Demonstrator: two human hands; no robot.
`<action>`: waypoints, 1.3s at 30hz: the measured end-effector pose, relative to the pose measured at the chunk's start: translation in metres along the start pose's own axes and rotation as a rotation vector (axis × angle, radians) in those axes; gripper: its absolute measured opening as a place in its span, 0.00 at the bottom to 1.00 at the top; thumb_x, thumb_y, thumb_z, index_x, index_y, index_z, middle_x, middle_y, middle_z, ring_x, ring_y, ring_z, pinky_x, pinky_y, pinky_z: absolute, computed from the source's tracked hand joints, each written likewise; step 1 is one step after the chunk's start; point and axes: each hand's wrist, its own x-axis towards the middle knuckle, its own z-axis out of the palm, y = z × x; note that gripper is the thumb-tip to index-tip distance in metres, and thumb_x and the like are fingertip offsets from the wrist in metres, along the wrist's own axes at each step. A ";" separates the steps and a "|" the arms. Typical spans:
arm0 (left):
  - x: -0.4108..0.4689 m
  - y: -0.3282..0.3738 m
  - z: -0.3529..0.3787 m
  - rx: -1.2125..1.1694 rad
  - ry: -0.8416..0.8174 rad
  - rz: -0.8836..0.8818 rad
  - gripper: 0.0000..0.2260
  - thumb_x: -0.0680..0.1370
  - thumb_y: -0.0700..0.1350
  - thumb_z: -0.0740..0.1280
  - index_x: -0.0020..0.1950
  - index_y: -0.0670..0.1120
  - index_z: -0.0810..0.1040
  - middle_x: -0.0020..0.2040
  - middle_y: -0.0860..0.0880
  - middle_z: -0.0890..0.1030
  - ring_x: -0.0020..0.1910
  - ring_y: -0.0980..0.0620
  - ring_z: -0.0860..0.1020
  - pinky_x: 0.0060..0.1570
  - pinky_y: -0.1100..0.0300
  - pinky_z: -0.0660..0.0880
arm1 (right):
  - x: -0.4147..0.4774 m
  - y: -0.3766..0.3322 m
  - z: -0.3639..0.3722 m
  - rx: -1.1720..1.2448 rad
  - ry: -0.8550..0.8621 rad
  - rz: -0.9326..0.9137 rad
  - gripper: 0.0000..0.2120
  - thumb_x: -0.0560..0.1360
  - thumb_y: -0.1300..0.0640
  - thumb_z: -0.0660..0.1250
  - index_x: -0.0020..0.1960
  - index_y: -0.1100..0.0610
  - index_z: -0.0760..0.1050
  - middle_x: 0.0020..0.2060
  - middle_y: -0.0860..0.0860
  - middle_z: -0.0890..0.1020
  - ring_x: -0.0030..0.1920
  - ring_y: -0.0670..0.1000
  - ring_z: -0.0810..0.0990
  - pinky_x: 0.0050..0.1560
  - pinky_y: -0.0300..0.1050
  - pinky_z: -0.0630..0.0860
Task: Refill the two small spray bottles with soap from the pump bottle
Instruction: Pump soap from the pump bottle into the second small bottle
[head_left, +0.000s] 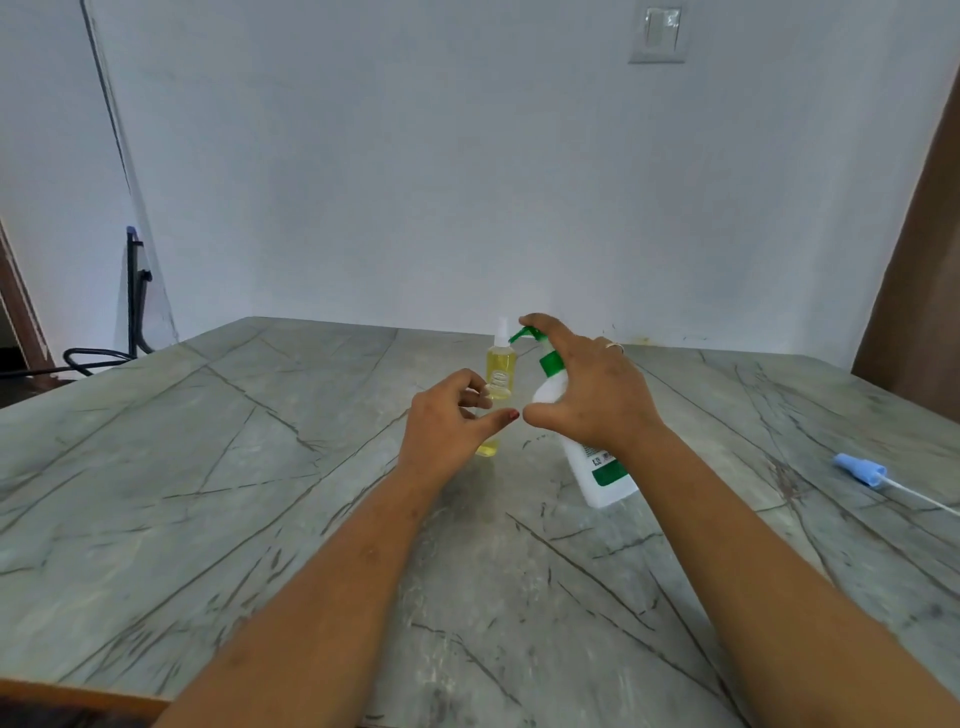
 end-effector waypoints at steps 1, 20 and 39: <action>0.000 0.000 0.000 -0.006 0.002 -0.004 0.16 0.66 0.56 0.75 0.47 0.52 0.74 0.41 0.57 0.78 0.41 0.60 0.78 0.39 0.71 0.74 | 0.000 -0.001 0.000 -0.063 -0.019 -0.022 0.40 0.59 0.41 0.68 0.68 0.37 0.56 0.42 0.45 0.74 0.44 0.51 0.70 0.37 0.41 0.67; 0.004 -0.002 0.002 0.064 -0.048 -0.139 0.16 0.65 0.56 0.76 0.44 0.52 0.72 0.44 0.54 0.78 0.43 0.56 0.78 0.42 0.65 0.74 | -0.001 -0.006 0.008 -0.452 -0.040 -0.112 0.47 0.62 0.40 0.71 0.73 0.47 0.49 0.54 0.50 0.79 0.49 0.54 0.75 0.38 0.44 0.73; 0.004 -0.003 0.003 0.073 -0.044 -0.146 0.18 0.65 0.57 0.75 0.46 0.53 0.72 0.44 0.55 0.77 0.43 0.56 0.77 0.38 0.70 0.70 | -0.002 -0.010 0.008 -0.439 -0.062 -0.169 0.45 0.62 0.39 0.72 0.71 0.42 0.51 0.51 0.47 0.80 0.46 0.54 0.77 0.39 0.44 0.75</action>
